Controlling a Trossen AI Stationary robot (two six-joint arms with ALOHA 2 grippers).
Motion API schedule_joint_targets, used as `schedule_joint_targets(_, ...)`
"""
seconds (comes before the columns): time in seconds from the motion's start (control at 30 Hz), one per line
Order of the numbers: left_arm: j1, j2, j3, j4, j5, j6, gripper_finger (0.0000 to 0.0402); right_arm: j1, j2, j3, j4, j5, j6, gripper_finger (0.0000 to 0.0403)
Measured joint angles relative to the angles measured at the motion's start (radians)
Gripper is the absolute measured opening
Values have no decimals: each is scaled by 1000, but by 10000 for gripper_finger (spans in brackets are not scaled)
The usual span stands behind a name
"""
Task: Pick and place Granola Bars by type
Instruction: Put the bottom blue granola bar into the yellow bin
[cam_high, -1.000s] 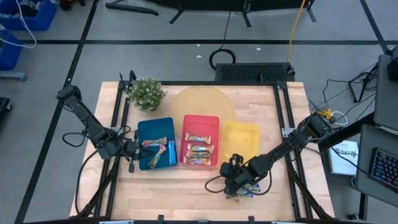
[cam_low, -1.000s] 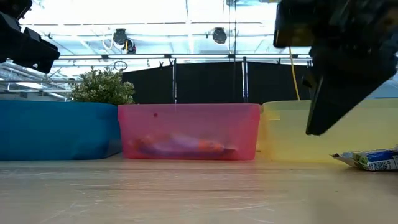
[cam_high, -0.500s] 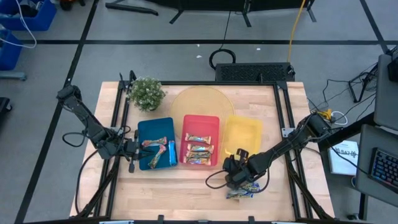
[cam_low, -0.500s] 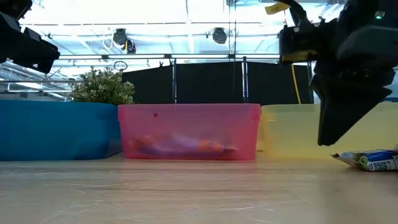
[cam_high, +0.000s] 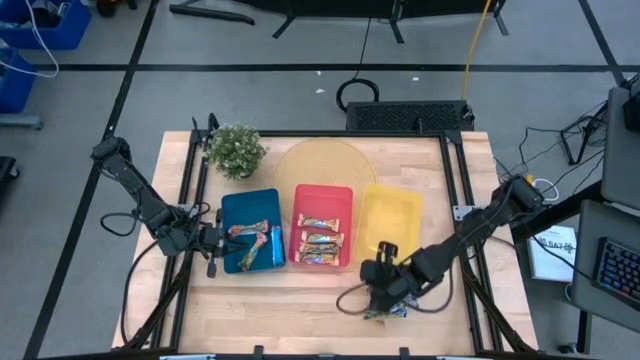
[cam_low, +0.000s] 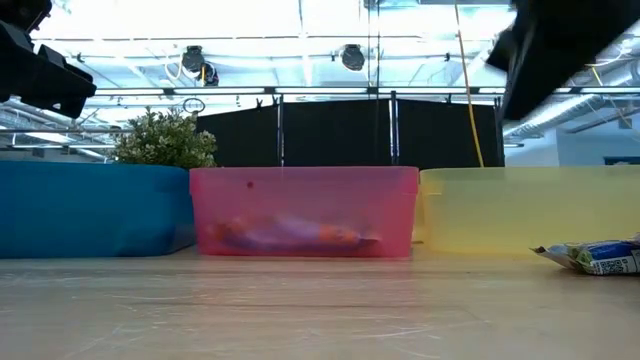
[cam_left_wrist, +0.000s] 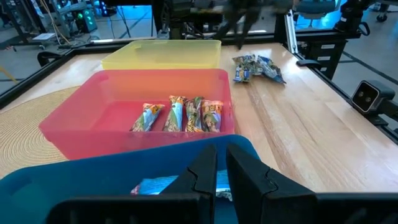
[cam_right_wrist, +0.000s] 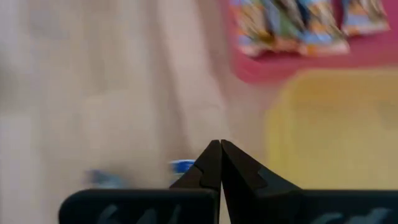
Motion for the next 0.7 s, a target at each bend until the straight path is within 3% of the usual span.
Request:
schedule_joint_targets(0.2, 0, 0, 0, -1, 0, 26, 44, 82, 90, 207, -109, 61, 16, 0)
schedule_joint_targets(0.3, 0, 0, 0, -1, -1, 31, 44, 115, 166, 320, -205, 38, 61, 0)
schedule_joint_targets(0.53, 0, 0, 0, -1, -1, 56, 44, 166, 360, 545, -464, -121, 130, 0)
schedule_joint_targets(0.7, 0, 0, 0, -1, -1, 57, 44, 183, 401, 566, -487, -263, 156, 0)
